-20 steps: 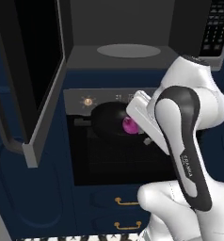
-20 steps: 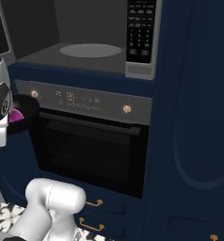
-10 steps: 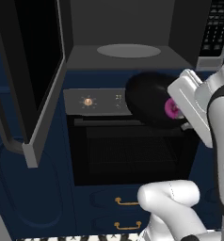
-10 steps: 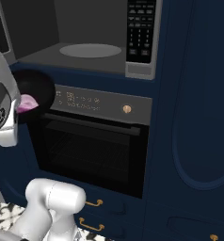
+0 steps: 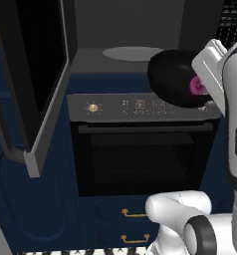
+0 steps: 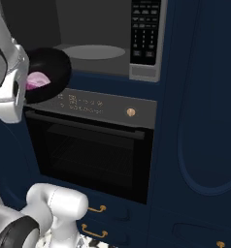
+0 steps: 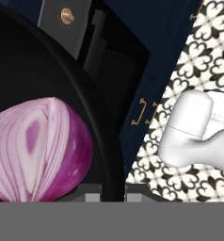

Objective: Pick the onion from the sink and place it in the bowl. Then pick the bowl and place it in the microwave. Then close the microwave door and press the start button.

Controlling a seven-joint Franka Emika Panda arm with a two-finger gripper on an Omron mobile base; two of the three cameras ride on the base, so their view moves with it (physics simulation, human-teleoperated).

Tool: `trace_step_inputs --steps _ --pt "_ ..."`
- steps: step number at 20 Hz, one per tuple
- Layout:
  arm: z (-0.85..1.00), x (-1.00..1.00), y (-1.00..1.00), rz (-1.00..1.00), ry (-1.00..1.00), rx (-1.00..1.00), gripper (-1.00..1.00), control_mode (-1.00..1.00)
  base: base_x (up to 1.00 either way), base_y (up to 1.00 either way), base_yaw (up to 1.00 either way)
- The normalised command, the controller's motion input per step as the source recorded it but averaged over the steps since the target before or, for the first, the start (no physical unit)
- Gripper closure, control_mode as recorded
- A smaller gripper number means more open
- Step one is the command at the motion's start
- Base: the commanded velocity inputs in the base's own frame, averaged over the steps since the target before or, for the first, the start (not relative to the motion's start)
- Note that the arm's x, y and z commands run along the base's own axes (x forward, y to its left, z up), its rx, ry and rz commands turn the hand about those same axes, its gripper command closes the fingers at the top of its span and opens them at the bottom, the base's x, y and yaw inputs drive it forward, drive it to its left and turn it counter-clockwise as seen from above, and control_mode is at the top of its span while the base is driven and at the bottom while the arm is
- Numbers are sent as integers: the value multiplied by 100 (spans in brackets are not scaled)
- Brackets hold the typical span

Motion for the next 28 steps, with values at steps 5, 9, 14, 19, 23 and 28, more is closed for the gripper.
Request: trace_step_inputs --steps 5,9,14,19,23,28 --pt "17 77 -14 0 -9 -1 100 -100 0 0 0" --pt "0 87 -23 0 0 0 100 -100 0 0 0" --pt "0 94 -10 0 0 0 100 -100 0 0 0" --pt "0 100 0 0 0 0 100 -100 0 0 0" --pt "0 100 0 0 0 0 100 -100 0 0 0" --pt "-1 100 0 0 0 0 100 -100 0 0 0"
